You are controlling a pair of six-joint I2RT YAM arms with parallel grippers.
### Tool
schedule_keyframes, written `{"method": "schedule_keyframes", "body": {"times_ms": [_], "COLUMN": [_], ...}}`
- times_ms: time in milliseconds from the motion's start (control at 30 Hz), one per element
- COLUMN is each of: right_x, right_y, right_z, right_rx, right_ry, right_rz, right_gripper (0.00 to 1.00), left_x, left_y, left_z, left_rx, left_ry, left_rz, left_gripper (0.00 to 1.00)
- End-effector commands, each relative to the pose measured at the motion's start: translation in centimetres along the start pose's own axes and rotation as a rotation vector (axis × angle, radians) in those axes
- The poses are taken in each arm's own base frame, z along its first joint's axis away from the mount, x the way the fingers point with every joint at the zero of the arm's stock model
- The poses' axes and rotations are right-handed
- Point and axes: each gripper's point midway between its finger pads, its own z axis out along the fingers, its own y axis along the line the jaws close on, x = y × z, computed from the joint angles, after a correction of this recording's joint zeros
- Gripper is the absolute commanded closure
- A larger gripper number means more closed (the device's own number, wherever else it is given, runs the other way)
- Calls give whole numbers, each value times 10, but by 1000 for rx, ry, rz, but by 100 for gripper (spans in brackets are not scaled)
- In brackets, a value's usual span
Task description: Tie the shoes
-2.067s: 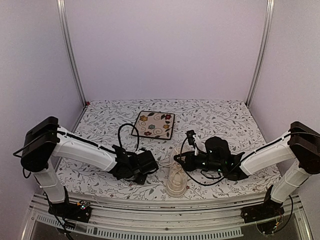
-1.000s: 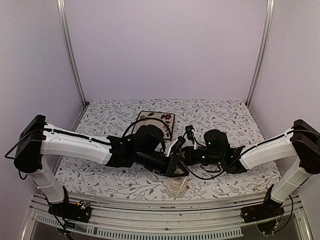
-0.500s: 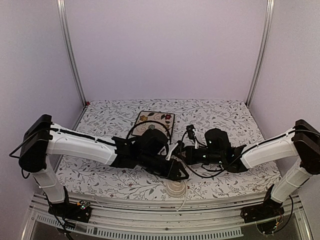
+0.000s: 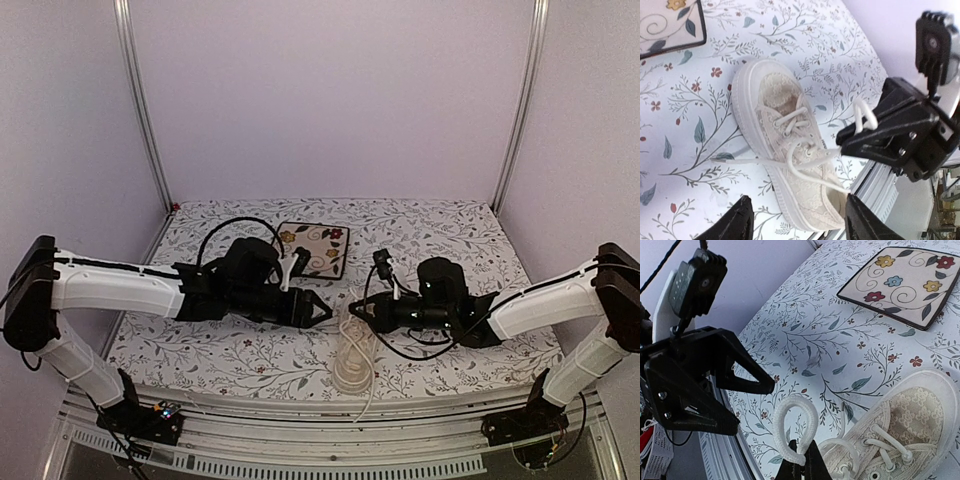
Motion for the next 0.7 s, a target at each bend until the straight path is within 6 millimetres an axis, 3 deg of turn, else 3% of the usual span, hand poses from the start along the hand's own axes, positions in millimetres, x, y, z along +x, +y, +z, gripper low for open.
{"method": "schedule_keyframes", "body": {"times_ms": [0,467,667], "right_x": [-14,-6,-3], "right_y": [24,36,38], "right_z": [-6,1,2], "right_rx": [-123,-212,-225], "right_ry": [-56,-18,-1], "right_rz": [-67,-78,-76], "right_gripper": [98,98,98], "left_x": [-42,-57,-57], "left_y": [-28,-49,-50], "left_z": [-4,19,25], "left_rx": [120,287,313], "left_ry": [-139,-153,-154], "left_rz": [60,41,24], "left_gripper": [36,33,44]}}
